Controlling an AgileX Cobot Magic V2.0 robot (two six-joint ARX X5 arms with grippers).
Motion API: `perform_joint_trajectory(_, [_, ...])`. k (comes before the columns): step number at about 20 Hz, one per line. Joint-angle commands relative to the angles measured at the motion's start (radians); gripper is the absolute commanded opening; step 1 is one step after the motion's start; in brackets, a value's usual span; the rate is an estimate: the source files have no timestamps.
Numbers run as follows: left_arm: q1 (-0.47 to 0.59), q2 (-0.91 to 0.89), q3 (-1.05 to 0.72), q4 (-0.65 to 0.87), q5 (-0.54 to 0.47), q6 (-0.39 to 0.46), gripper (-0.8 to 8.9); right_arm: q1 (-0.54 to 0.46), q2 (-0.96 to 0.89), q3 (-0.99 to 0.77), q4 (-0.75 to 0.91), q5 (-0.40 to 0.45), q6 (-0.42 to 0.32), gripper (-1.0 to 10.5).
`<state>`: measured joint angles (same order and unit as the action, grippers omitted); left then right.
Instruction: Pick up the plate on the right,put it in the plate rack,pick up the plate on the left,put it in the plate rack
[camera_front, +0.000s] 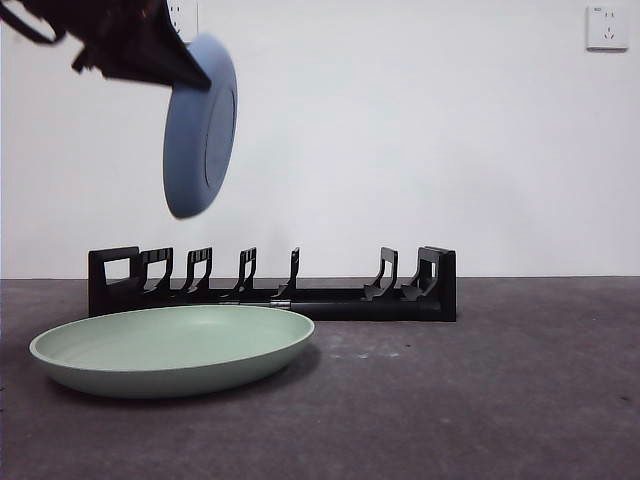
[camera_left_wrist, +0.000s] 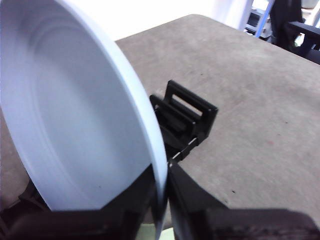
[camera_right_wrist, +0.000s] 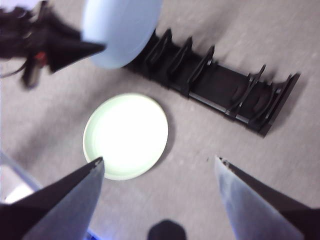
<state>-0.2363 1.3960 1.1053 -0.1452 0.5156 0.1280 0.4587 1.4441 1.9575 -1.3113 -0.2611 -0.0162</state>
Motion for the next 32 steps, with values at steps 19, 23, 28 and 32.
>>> perform_joint_trajectory(19, [0.068,0.222,0.000,0.080,-0.042,0.041,-0.08,0.013,-0.002,-0.011,-0.029,0.008,-0.014,3.8])
perform_joint_trajectory(23, [0.068,0.226,0.000,0.060,-0.048,0.055,0.00,0.013,-0.002,-0.012,-0.028,0.009,-0.015,3.8])
perform_joint_trajectory(28, [0.068,0.226,0.000,0.034,-0.044,0.056,1.32,0.013,0.000,-0.012,-0.029,0.009,-0.018,3.8])
perform_joint_trajectory(32, [0.068,0.224,0.000,0.032,-0.042,0.055,1.31,0.013,0.000,-0.012,-0.043,0.014,-0.018,3.8])
